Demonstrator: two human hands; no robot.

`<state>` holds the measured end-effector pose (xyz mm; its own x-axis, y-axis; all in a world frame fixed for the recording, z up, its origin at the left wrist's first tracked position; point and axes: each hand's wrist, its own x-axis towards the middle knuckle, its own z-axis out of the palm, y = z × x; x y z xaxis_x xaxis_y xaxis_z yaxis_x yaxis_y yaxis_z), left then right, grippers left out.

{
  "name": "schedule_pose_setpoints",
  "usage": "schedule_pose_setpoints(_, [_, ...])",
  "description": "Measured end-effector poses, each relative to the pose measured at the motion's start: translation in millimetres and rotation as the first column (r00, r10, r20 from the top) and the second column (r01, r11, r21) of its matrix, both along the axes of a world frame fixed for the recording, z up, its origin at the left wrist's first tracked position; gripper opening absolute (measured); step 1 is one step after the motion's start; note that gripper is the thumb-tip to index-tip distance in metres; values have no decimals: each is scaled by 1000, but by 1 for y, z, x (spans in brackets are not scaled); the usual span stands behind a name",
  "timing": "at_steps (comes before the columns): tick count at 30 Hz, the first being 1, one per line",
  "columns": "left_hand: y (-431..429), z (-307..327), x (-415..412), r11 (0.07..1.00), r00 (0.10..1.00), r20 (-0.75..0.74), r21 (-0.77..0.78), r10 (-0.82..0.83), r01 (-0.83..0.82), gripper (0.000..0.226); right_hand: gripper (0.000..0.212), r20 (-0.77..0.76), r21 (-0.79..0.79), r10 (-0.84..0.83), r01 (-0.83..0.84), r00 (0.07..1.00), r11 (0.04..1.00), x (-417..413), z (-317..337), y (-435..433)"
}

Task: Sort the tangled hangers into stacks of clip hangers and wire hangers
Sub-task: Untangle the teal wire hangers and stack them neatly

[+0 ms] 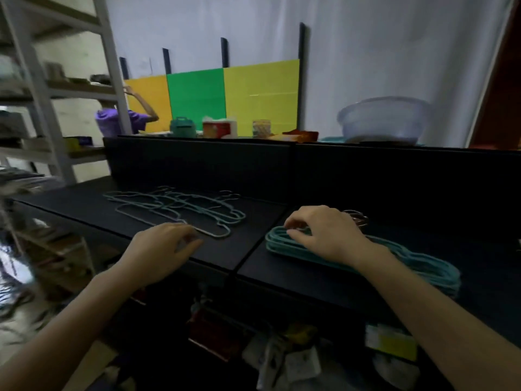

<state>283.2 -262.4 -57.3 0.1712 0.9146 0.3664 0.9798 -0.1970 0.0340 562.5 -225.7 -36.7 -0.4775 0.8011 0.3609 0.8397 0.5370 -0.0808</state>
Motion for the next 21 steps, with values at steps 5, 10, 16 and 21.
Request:
schedule_pose_setpoints(5, [-2,-18,-81,1000,1000,-17,9,21,-21,28,25,8,-70,-5,6,1000,998,-83,-14,13])
schedule_pose_setpoints(10, [7,-22,-138,999,1000,0,26,20,-20,28,26,19,-99,-30,31,999,995,-137,-10,37])
schedule_pose_setpoints(16, [41,-35,-187,999,999,45,35,2,-4,28,29,32,-147,-84,88,996,985,-184,-16,82])
schedule_pose_setpoints(21, [83,-38,-217,1000,999,52,8,-6,6,30,46,84,-201,-170,184,982,962,-210,-23,131])
